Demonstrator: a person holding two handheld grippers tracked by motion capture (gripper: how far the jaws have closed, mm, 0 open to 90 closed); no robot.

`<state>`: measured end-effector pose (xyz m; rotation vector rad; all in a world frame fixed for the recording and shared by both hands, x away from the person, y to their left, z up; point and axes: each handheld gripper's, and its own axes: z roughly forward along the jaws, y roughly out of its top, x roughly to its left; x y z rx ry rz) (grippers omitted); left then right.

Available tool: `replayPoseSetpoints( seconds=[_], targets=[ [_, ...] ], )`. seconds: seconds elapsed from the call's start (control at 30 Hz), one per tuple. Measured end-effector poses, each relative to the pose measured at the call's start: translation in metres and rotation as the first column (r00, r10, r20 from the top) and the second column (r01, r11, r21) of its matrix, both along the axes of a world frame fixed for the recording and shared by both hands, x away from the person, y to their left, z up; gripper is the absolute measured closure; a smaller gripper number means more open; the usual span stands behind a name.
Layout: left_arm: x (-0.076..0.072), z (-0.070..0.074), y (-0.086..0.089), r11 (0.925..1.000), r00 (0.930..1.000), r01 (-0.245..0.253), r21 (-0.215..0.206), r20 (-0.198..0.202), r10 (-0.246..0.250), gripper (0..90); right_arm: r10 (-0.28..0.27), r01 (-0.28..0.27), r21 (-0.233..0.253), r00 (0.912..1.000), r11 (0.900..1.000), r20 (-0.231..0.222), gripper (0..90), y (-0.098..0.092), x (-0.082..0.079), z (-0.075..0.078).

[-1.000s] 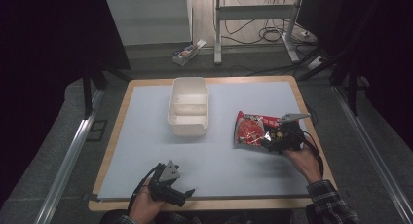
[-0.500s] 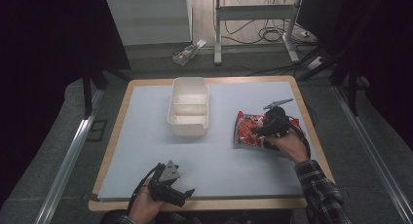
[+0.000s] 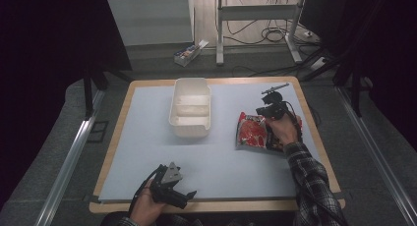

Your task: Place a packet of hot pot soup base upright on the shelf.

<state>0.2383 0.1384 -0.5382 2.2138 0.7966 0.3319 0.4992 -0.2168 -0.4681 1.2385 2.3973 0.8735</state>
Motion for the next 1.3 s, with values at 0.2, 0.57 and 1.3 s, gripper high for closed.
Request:
replayPoseSetpoints(
  seconds=[0.2, 0.57, 1.3],
  targets=[
    [0.0, 0.0, 0.0, 1.0, 1.0, 0.0, 0.001, 0.001, 0.0, 2.5, -0.027, 0.025, -0.061, 0.999, 0.998, -0.035, 88.7, 0.01, 0.018, -0.018],
    [0.0, 0.0, 0.0, 1.0, 1.0, 0.003, 0.005, -0.002, -0.003, 2.5, -0.048, 0.042, -0.077, 0.9955, 0.996, -0.082, 89.2, 0.01, 0.024, -0.034],
    [0.0, -0.001, -0.002, 0.9999, 1.0, 0.006, 0.012, -0.002, -0.006, 2.7, -0.014, 0.02, -0.112, 0.9985, 0.993, 0.054, 89.0, -0.027, -0.047, -0.01]
  ],
)
